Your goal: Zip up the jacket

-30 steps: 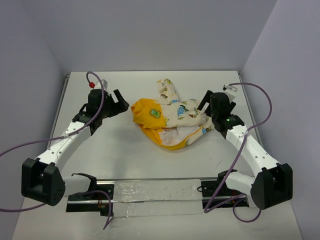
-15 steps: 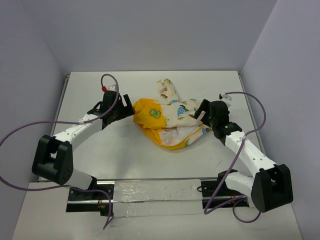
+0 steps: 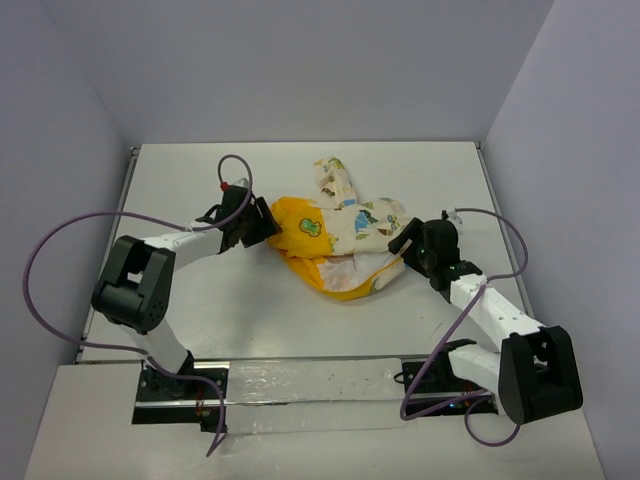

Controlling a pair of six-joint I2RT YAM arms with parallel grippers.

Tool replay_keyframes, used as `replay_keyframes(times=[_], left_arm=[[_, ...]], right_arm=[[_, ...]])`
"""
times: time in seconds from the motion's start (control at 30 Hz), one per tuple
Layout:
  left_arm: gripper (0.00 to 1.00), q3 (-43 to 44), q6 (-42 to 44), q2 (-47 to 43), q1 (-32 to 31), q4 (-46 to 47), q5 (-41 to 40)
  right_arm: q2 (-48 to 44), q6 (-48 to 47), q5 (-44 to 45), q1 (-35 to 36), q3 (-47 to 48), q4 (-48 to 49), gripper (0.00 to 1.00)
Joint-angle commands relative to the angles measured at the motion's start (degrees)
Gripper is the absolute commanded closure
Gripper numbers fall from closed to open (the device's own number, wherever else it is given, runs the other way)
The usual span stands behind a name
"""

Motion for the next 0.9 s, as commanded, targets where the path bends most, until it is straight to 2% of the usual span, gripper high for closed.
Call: replay_keyframes(times=[0.0,0.07,0.1,0.13,0.17,0.23,0.33,0.43,0.53,0.63,0.73,0.8,0.87], left_arm=[[0.65,3.72,-2.2,2.02,-0.75,5.92,4.41],[0.94,5.45,-1.96,3.06,-0.75,5.16,5.04],[1.0,6.83,-1.75,3.72,-0.78,3.97,5.19],[1.0,7.94,-1.58,4.22,-0.78,2.86,5.19],[1.0,8.74,-1.49,4.39,-0.78,2.57,5.19],[1.0,10.13,-1.32,3.19,-0.7,0.05,4.59],[1.0,13.12,-1.05,-0.33,-0.26,-1.97,3.61],[1.0,16.86,-2.29,-4.63,1.52,-3.72,4.05],[1.0,19.0,-4.65,-10.87,3.39,-4.18,4.78],[1.0,17.76,-6.37,-18.57,4.22,-4.01,2.43],[1.0,12.81,-9.13,-26.42,4.23,-6.11,0.01],[1.0,5.87,-12.12,-31.4,3.43,-5.9,-0.46],[1.0,-4.47,-17.11,-35.23,1.6,-5.07,-1.14]], right_arm=[[-0.93,3.82,-1.08,-0.5,-2.37,5.77,0.27],[-0.79,3.84,-0.77,-0.5,-2.1,5.81,0.36],[-0.82,3.6,-0.2,-0.5,-1.69,5.43,0.48],[-0.93,3.38,0.41,-0.5,-1.36,5.1,0.61],[-1.19,3.29,1.12,-0.51,-1.0,4.74,0.83],[-2.32,2.94,2.77,-0.51,0.13,4.22,0.99],[-2.78,1.45,6.11,-0.76,4.94,2.29,1.0],[-0.74,-2.73,7.87,-1.52,14.34,1.84,1.0],[4.04,-5.56,6.86,-2.45,29.81,-1.34,1.0],[7.29,-9.37,2.61,-2.53,40.2,-4.05,1.0],[8.68,-11.75,-0.34,-2.37,43.0,-5.26,1.0],[7.95,-12.31,-0.51,-2.26,39.31,-5.19,1.0],[7.09,-12.18,1.81,-2.26,31.74,-3.97,1.0]])
